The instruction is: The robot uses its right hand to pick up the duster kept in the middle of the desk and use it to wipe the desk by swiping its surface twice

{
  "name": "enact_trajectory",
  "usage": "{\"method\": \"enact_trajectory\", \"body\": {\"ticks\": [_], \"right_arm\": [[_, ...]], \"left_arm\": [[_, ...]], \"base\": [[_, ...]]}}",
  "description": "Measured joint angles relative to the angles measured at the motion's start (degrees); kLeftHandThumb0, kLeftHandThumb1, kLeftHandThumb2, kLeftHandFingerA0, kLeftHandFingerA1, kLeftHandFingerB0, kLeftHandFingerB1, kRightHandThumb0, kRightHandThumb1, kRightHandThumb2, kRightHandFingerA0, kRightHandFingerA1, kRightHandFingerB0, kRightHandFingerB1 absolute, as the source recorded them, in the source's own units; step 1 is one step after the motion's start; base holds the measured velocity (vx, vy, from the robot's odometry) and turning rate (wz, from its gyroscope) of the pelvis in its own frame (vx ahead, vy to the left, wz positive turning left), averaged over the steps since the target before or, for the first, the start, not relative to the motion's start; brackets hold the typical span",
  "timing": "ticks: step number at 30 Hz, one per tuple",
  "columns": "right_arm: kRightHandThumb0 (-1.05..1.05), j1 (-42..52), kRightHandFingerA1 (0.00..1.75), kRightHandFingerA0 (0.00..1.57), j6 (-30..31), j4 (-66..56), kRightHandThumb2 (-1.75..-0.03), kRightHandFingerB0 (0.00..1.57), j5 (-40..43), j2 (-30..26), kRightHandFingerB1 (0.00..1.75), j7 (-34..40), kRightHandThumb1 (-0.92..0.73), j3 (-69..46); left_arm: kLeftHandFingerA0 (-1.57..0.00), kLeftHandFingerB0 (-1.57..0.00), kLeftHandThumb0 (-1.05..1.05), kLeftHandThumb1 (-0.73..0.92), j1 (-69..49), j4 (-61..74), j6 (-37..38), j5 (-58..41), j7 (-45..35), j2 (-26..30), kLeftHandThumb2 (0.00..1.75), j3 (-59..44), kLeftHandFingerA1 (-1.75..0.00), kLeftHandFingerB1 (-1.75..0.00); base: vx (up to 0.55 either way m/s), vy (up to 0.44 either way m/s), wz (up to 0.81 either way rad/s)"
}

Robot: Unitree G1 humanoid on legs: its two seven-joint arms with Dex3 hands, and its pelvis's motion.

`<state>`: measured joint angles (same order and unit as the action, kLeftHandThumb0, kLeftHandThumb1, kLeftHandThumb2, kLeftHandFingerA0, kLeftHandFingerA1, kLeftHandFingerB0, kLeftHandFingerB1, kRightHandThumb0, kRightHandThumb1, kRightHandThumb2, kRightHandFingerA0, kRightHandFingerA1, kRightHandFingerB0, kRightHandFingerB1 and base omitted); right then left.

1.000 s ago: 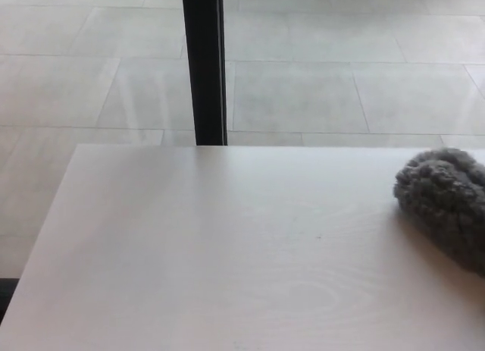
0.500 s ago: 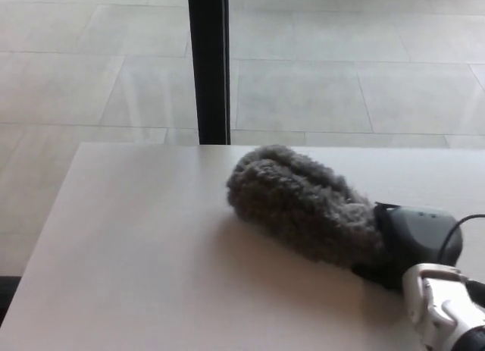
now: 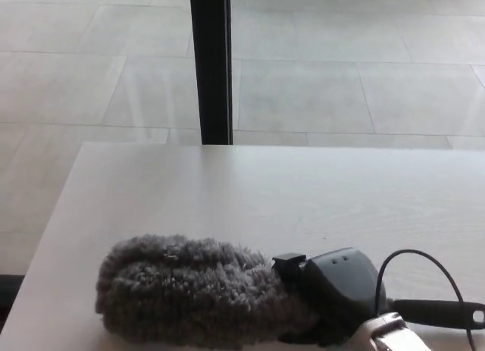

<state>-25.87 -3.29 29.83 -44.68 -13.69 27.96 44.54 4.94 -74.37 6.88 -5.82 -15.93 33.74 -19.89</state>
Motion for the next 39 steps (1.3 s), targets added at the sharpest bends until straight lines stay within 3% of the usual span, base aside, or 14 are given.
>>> {"method": "enact_trajectory", "body": {"ticks": [17, 19, 20, 21, 23, 24, 28, 31, 32, 33, 34, 35, 38, 39], "right_arm": [[-0.41, 0.3, 1.75, 0.97, -3.0, 0.8, -0.64, 0.87, -4.8, -5.1, 0.64, -0.7, -0.61, -4.5], [-0.45, -0.2, 1.42, 1.28, -1.8, 2.2, -0.90, 0.86, -5.1, -4.0, 0.76, -0.5, -0.43, -5.7], [-0.43, -1.0, 1.75, 0.98, -1.0, 3.6, -0.64, 0.88, -5.3, -3.2, 0.64, -0.2, -0.60, -6.6], [-0.43, -1.4, 1.75, 1.01, -0.6, 4.2, -0.66, 0.86, -5.5, -2.8, 0.65, -0.1, -0.62, -7.0], [-0.45, -3.1, 1.41, 1.29, 0.8, 6.4, -0.93, 0.86, -5.7, -1.7, 0.76, 0.0, -0.44, -8.0], [-0.39, -4.2, 1.75, 1.03, 1.4, 7.9, -0.72, 0.87, -5.7, -0.9, 0.65, 0.1, -0.58, -8.5], [-0.38, -6.7, 1.75, 1.02, 3.5, 12.6, -0.73, 0.87, -5.9, 1.3, 0.73, 0.1, -0.63, -9.5], [-0.36, -8.7, 1.75, 0.98, 4.8, 17.7, -0.71, 0.83, -5.9, 2.9, 1.20, 0.5, -0.56, -9.9], [-0.38, -9.6, 1.75, 0.99, 5.3, 19.5, -0.66, 0.82, -5.9, 3.1, 1.07, 0.7, -0.59, -10.0], [-0.44, -10.4, 1.40, 1.26, 5.5, 21.0, -0.94, 0.77, -5.9, 3.1, 0.89, 0.9, -0.46, -10.0], [-0.41, -10.9, 1.70, 0.98, 5.7, 22.0, -0.59, 0.81, -5.9, 3.1, 0.79, 1.1, -0.63, -10.1], [-0.41, -11.9, 1.37, 1.23, 6.3, 24.1, -0.90, 0.80, -5.9, 3.0, 0.92, 1.2, -0.42, -10.0], [-0.45, -13.7, 1.39, 1.24, 7.0, 29.0, -0.90, 0.83, -5.8, 1.8, 1.07, 1.9, -0.44, -10.4], [-0.41, -14.2, 1.72, 0.89, 7.2, 30.4, -0.61, 0.79, -5.8, 1.3, 0.97, 2.2, -0.60, -10.5]], "left_arm": [[-0.72, -0.63, -0.40, 0.66, 0.4, -0.2, 0.0, 0.1, 0.2, 0.1, 0.60, 0.5, -0.58, -0.47], [-0.67, -0.62, -0.40, 0.69, 0.4, -0.2, 0.0, 0.1, 0.2, 0.1, 0.60, 0.6, -0.58, -0.48], [-0.68, -0.62, -0.41, 0.68, 0.4, -0.2, 0.0, 0.1, 0.2, 0.1, 0.60, 0.6, -0.57, -0.48], [-0.68, -0.61, -0.44, 0.68, 0.4, -0.2, 0.0, 0.1, 0.2, 0.1, 0.61, 0.6, -0.57, -0.46], [-0.68, -0.61, -0.45, 0.67, 0.3, -0.2, 0.0, 0.1, 0.2, 0.1, 0.60, 0.7, -0.57, -0.47], [-0.69, -0.62, -0.45, 0.68, 0.3, -0.3, 0.0, 0.1, 0.2, 0.1, 0.60, 0.7, -0.58, -0.46], [-0.72, -0.63, -0.42, 0.68, 0.2, -0.3, 0.0, 0.1, 0.1, 0.1, 0.61, 0.8, -0.60, -0.47], [-0.72, -0.62, -0.41, 0.68, 0.2, -0.3, 0.0, 0.1, 0.1, 0.1, 0.61, 0.8, -0.60, -0.47], [-0.72, -0.62, -0.41, 0.67, 0.2, -0.3, 0.0, 0.1, 0.2, 0.1, 0.60, 0.8, -0.59, -0.47], [-0.71, -0.61, -0.41, 0.67, 0.2, -0.3, 0.0, 0.1, 0.2, 0.1, 0.59, 0.8, -0.58, -0.46], [-0.68, -0.60, -0.41, 0.68, 0.2, -0.3, 0.0, 0.1, 0.2, 0.0, 0.60, 0.8, -0.57, -0.47], [-0.67, -0.62, -0.40, 0.68, 0.2, -0.2, 0.0, 0.1, 0.1, 0.0, 0.60, 0.8, -0.55, -0.47], [-0.68, -0.62, -0.41, 0.68, 0.2, -0.2, 0.0, 0.1, 0.1, 0.0, 0.60, 0.8, -0.57, -0.47], [-0.66, -0.61, -0.39, 0.67, 0.2, -0.2, 0.0, 0.1, 0.1, 0.0, 0.60, 0.8, -0.55, -0.48]], "base": [[0.00, 0.000, 0.00], [0.00, 0.000, 0.00], [0.00, 0.000, 0.00], [0.00, 0.000, 0.00], [0.00, 0.000, 0.00], [0.00, 0.000, 0.00], [0.00, 0.000, 0.00], [0.00, 0.000, 0.00], [0.00, 0.000, 0.00], [0.00, 0.000, 0.00], [0.00, 0.000, 0.00], [0.00, 0.000, 0.00], [0.00, 0.000, 0.00], [0.00, 0.000, 0.00]]}}
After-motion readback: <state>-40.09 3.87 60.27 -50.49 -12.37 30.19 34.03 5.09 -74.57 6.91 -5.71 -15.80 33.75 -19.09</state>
